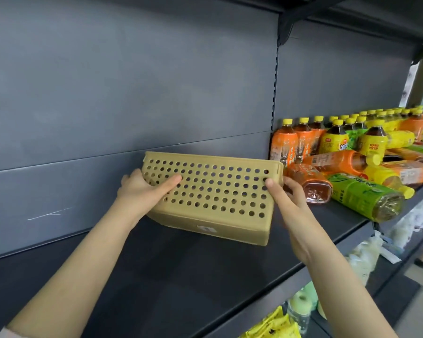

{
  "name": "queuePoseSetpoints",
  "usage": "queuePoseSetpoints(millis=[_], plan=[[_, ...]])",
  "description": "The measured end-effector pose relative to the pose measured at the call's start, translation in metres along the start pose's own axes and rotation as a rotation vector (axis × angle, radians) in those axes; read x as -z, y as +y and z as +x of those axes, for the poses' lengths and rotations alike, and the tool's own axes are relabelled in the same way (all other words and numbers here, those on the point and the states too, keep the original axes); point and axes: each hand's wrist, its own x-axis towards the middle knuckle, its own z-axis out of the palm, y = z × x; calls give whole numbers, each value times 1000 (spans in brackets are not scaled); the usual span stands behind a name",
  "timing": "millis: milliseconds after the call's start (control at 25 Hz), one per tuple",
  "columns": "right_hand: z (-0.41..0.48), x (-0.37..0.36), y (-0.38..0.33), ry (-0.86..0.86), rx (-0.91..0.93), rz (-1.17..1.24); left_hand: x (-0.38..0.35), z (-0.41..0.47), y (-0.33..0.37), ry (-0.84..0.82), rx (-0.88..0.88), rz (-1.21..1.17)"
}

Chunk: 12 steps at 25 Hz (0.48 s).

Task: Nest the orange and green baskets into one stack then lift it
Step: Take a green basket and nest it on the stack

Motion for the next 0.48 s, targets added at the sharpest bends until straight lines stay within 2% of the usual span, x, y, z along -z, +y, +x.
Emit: queuePoseSetpoints(millis=[80, 240, 480], plan=[[-10, -4, 4, -63, -68, 7, 4, -10, -6, 3, -2, -86], [-24, -22, 3, -96, 0, -6, 24, -40, -9, 2, -88, -279], [-54, -91, -20, -104, 150, 53, 118, -76, -14, 217, -279, -248]])
